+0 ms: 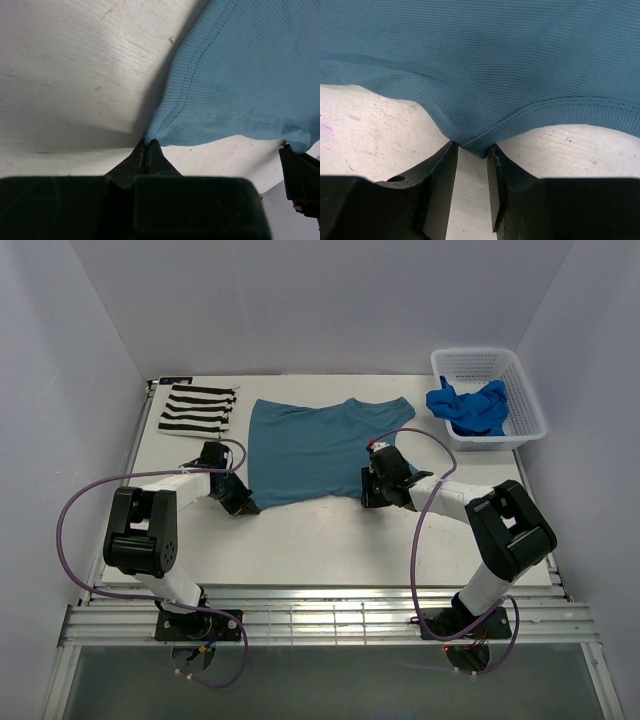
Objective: Fold and stack the tank tops
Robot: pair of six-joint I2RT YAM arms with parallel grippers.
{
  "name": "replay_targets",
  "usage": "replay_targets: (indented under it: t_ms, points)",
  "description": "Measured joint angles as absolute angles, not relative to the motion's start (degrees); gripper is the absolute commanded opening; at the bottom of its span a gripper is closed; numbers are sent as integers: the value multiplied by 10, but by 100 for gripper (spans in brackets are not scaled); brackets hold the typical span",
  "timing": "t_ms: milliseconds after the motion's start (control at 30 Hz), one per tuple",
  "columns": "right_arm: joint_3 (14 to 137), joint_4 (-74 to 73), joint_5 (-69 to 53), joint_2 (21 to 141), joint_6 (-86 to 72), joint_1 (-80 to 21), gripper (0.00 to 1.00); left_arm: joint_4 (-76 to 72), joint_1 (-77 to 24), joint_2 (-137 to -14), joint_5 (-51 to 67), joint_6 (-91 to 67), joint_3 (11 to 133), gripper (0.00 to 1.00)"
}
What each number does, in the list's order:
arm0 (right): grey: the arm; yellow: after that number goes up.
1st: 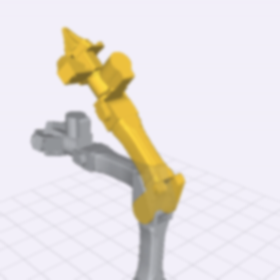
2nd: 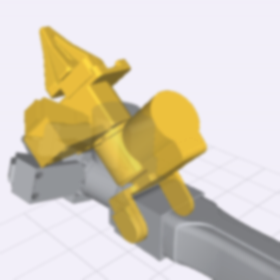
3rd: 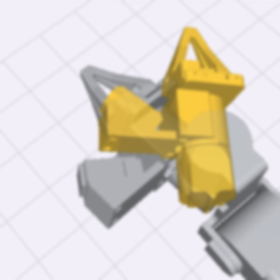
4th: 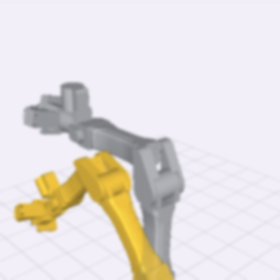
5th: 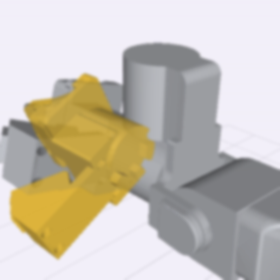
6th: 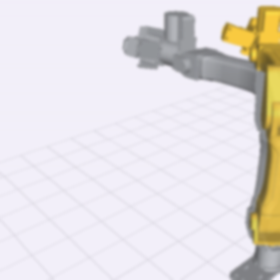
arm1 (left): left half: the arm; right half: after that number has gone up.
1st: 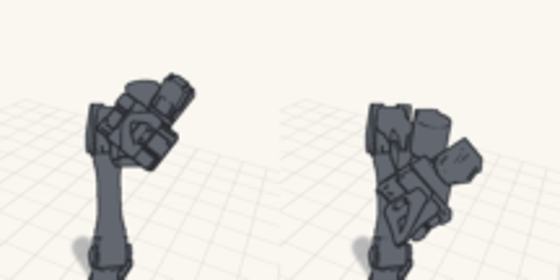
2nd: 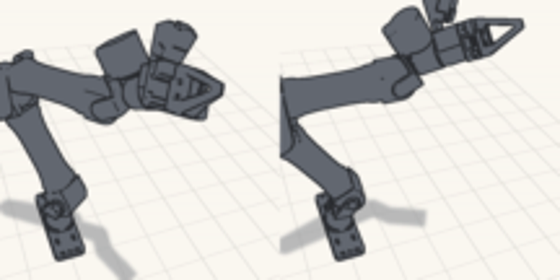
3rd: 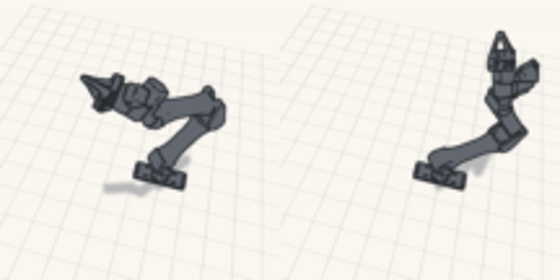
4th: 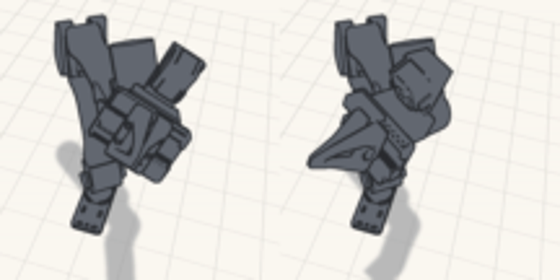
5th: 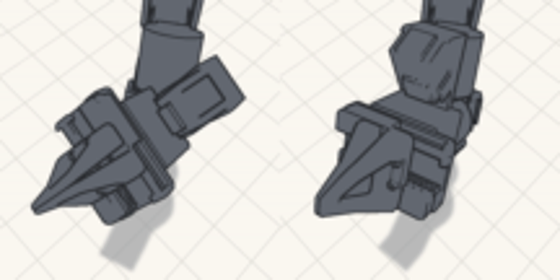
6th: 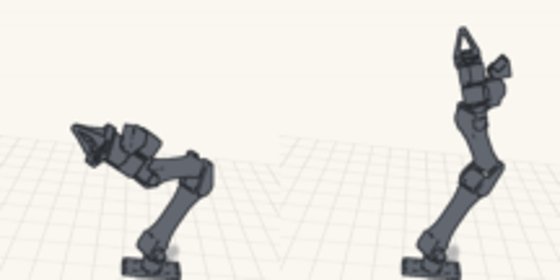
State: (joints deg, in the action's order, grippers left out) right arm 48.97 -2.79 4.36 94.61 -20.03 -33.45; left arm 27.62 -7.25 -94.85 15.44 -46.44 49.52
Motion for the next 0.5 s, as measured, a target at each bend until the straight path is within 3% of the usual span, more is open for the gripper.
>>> replay_targets:
  t_ms: [33, 133, 500]
  points:
    - [490, -28, 43, 947, -201, -334, 31, 276, -72, -948, 154, -464, 495, 0]
    - [490, -28, 41, 947, -201, -334, 9, 276, -72, -947, 151, -465, 495, 0]
    - [470, -27, 22, 895, -199, -325, 8, 279, -75, -898, 92, -464, 473, 0]
